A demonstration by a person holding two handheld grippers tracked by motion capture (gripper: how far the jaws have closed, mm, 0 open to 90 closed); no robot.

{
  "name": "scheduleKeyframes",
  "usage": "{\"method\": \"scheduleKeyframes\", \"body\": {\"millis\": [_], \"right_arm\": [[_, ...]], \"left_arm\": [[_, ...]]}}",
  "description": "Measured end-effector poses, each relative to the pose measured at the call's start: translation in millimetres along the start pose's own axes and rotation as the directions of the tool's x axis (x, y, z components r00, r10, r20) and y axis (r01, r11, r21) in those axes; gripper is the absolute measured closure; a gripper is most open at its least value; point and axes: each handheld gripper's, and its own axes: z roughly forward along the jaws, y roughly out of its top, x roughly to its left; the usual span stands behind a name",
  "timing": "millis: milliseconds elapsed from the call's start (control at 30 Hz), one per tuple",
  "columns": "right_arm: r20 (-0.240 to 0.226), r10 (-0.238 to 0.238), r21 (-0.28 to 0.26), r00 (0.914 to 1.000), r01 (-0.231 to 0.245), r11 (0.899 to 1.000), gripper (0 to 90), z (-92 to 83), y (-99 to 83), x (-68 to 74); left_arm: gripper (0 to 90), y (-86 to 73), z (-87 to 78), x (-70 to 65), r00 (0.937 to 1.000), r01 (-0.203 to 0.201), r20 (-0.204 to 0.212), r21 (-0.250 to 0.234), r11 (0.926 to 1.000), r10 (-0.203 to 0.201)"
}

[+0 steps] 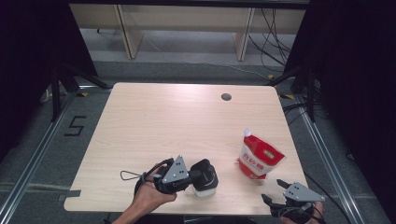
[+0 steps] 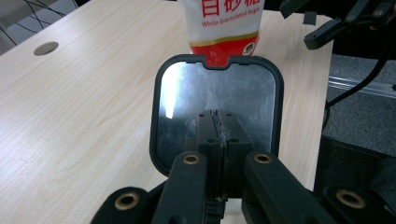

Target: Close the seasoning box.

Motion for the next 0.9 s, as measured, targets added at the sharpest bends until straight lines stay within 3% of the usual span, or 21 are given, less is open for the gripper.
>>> {"method": "scheduleKeyframes", "body": {"millis": [167, 200, 467, 733, 900], "right_arm": [[-0.007, -0.023, -0.001, 0.9997, 0.023, 1.000, 25.2, 0.9, 0.2, -0.8], [-0.007, -0.023, -0.001, 0.9997, 0.023, 1.000, 25.2, 0.9, 0.3, -0.7], [-0.007, -0.024, -0.001, 0.9997, 0.024, 1.000, 25.0, 0.9, 0.3, -0.5], [-0.007, -0.025, 0.000, 0.9997, 0.025, 1.000, 25.1, 0.9, 0.1, -0.6], [-0.007, -0.026, -0.003, 0.9996, 0.026, 1.000, 25.0, 1.0, 0.2, -0.6]], "left_arm": [[88.1, -4.2, 9.4, -2.6, 0.9998, 0.008, 0.017, 0.019, 0.9998, -0.008], [88.2, -5.6, 12.2, -4.3, 0.9994, 0.024, 0.024, 0.007, 0.9997, -0.025], [86.9, -5.4, 12.1, -4.0, 0.9993, 0.027, 0.025, 0.007, 0.9996, -0.027], [76.7, -4.0, 4.2, -1.5, 0.9990, 0.034, 0.029, -0.015, 0.9993, -0.034], [65.0, -6.5, -5.6, 1.7, 0.9969, 0.072, 0.034, -0.037, 0.9967, -0.070]]}}
